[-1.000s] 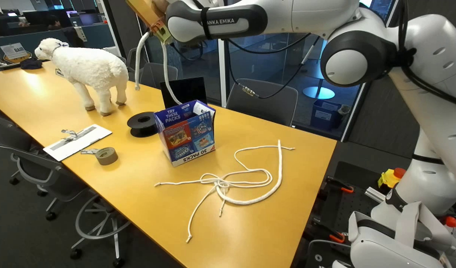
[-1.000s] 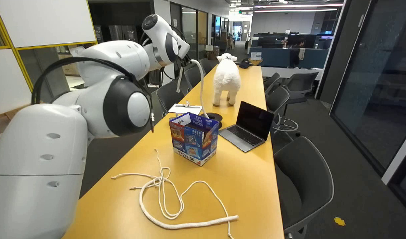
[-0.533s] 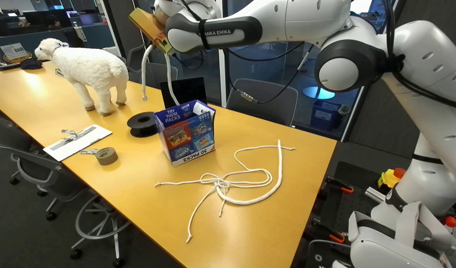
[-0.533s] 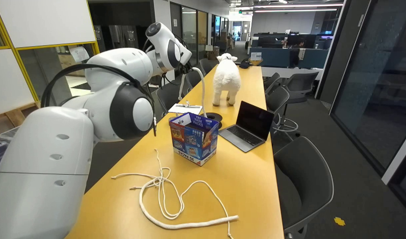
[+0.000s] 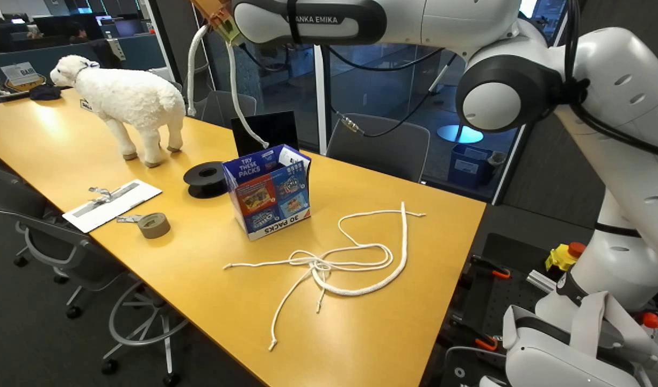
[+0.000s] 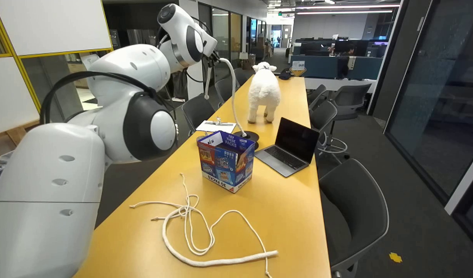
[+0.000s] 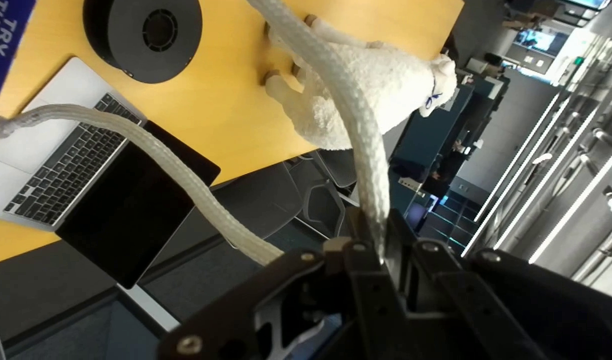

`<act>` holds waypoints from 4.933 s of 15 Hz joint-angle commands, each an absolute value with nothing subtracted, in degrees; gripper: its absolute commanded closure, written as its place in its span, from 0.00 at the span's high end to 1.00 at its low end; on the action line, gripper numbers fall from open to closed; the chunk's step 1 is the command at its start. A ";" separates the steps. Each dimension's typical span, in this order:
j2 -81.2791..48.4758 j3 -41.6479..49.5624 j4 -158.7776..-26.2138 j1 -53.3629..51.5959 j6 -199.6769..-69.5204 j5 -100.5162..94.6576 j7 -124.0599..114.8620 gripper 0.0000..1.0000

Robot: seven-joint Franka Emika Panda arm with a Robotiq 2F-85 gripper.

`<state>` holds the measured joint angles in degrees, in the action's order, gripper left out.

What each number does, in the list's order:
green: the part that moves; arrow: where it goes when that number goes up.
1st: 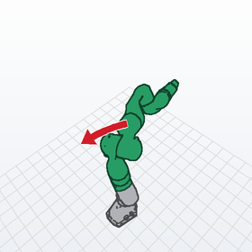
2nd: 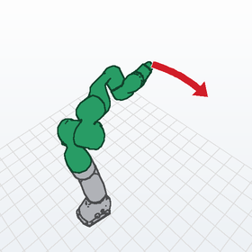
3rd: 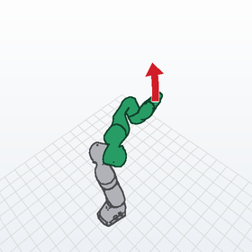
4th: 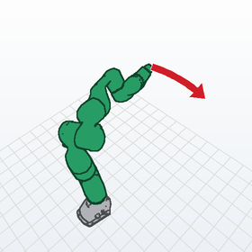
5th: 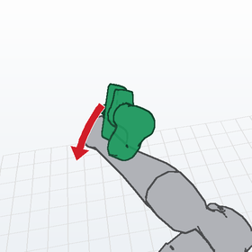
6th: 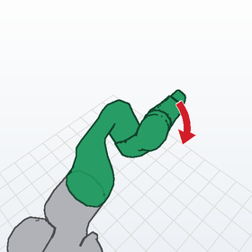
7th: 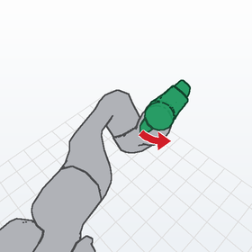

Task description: Put the white ropes inside the blue box

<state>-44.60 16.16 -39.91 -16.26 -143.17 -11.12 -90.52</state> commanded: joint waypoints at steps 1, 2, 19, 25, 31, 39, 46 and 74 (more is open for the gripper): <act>-44.53 17.58 -36.57 -16.94 -141.02 -12.38 -90.77 0.13; -44.44 17.78 -36.38 -17.09 -140.74 -12.47 -90.77 0.13; -47.99 13.31 -41.94 -15.67 -127.42 -11.39 -77.46 0.12; -51.20 14.07 -45.63 -14.88 -127.83 -12.01 -74.57 0.13; -54.07 11.54 -47.44 -12.89 -125.94 -10.17 -67.62 0.40; -45.99 1.67 -65.21 -7.17 -126.05 -3.46 -42.54 0.95; -32.16 -0.95 -83.05 -4.23 -119.34 2.11 -21.48 1.00; -31.18 -5.67 -120.82 -10.86 -152.91 7.74 -14.68 1.00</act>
<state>-28.32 -6.06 -122.34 -9.76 -149.17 8.01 -14.00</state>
